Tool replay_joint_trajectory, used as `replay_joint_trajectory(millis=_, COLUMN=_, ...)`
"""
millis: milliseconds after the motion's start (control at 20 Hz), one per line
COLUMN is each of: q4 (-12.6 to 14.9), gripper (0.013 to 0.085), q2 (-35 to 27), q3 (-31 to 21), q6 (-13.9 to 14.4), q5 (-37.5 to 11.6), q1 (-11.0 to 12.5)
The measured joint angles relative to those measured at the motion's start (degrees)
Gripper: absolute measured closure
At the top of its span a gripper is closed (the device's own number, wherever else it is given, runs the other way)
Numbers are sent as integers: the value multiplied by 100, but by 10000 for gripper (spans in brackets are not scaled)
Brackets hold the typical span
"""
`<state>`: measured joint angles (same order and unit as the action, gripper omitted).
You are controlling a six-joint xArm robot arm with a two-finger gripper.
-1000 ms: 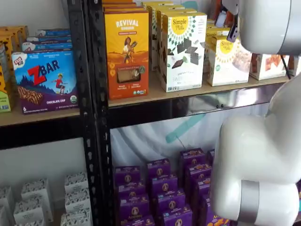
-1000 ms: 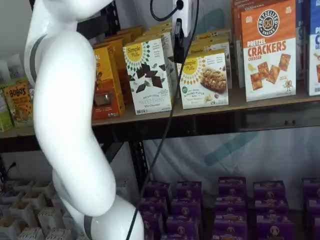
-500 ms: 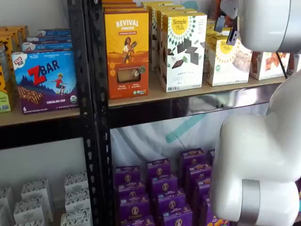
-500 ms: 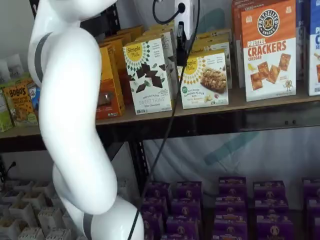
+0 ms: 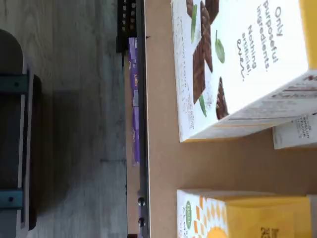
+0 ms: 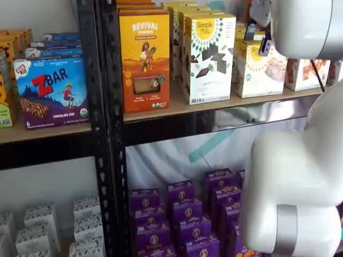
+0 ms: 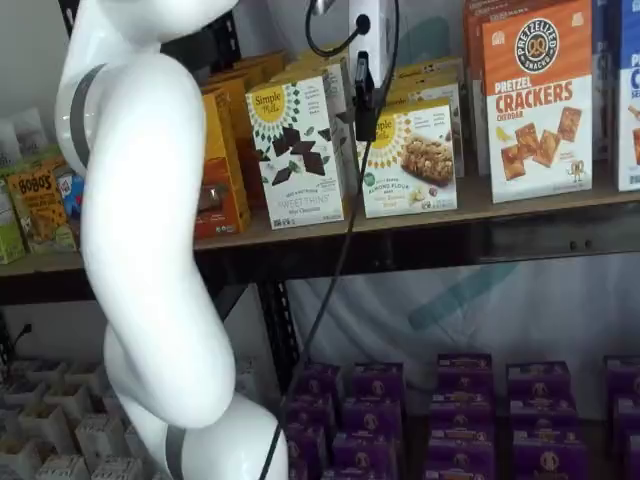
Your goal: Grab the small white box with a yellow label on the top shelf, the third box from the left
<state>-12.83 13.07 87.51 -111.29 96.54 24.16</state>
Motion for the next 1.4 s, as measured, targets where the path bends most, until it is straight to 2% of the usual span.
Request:
replay_joint_trajectory(millis=850, q4=572, gripper=130, q2=-124, q3=43, q6=161, q5=111, q1=-292)
replay_joint_trajectory(millis=1400, q4=640, gripper=130, q2=-59, q3=-163, q6=175, q5=-100, q1=-333)
